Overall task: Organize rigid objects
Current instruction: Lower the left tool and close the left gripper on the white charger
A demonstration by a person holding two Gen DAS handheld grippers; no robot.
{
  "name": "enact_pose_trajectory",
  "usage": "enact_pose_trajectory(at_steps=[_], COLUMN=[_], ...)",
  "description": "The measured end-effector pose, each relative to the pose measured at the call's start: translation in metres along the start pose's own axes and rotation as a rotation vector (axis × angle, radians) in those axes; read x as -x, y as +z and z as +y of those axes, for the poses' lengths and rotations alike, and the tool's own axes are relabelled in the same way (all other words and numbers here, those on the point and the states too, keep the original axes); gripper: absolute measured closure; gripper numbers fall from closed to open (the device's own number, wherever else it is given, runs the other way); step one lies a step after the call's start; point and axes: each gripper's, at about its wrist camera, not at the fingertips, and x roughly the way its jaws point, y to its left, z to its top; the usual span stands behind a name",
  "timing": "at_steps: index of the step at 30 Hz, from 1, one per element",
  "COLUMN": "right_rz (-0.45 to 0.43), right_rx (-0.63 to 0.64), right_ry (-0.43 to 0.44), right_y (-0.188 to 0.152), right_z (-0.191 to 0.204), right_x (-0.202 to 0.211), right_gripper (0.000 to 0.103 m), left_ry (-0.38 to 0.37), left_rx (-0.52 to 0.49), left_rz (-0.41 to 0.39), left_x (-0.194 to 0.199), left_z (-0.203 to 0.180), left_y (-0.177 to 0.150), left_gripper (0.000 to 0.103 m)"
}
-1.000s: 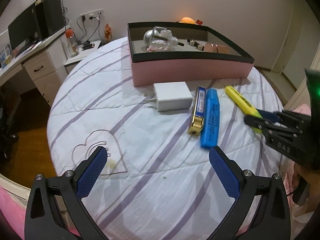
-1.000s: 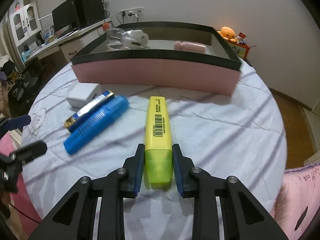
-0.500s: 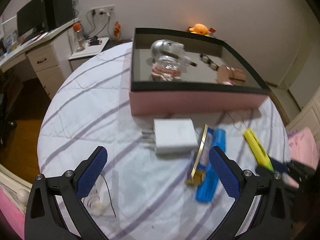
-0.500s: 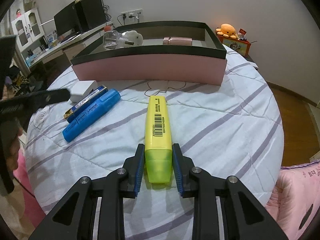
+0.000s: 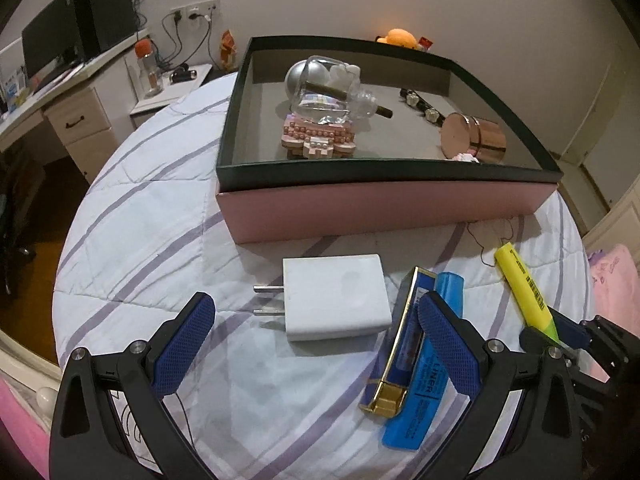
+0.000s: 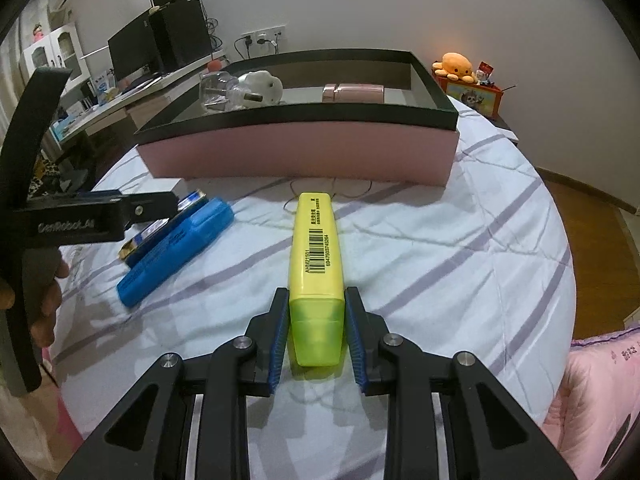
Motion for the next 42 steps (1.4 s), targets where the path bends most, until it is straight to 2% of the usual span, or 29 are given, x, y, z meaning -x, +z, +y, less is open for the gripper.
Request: enact_pose_trajectory(at_steps=[9,12,15,16,24,29,33,37,42], right_rz=[-0.008,-0.006,-0.004,-0.003,-0.003,-0.001,-0.001,0.003,-0.003], right_rx=[-0.004,-0.004,-0.001,0.0,-0.004,-0.011,-0.009,0.008,0.008], right_ry=[-0.006,-0.006,-0.01,-0.01,-0.008,-0.012,-0.009,-0.03,-0.044], right_y=[0.008,0.009,0.01,0.01,0.011,0.011,0.015,0.02,0.024], right_z=[-0.001,-0.002,0.0,-0.001,-0.003,-0.003,0.001,0.008,0.009], right_x=[-0.007,-0.007,-0.007,-0.007,-0.008,-0.008,-0.009,-0.014,-0.019], right_gripper=[0.076,0.075,0.075,0.075,0.075,0.074,0.064,0.053,0.052], left_ry=[0.02,0.017,-0.011,-0.015,-0.018,-0.006,0.012,0.023,0.037], left_rx=[-0.014,-0.041,-0.06,-0.067,-0.111,-0.113,-0.117,-0.113,-0.124], left_rz=[-0.013,-0.028,0.003,0.006,0.0,0.003,0.008,0.007,-0.003], left_x=[-0.002,-0.002,-0.009,-0.01,-0.002,0.013,0.021,0.017,0.012], left_z=[0.005,0.002,0.001,0.0,0.001,0.012,0.018,0.02,0.018], left_y=[0.004,0.006,0.007,0.006,-0.004,-0.024,-0.038,-0.037,-0.031], left_gripper=[0.003,0.012,0.033,0.034,0.034,0.034,0.034,0.033,0.028])
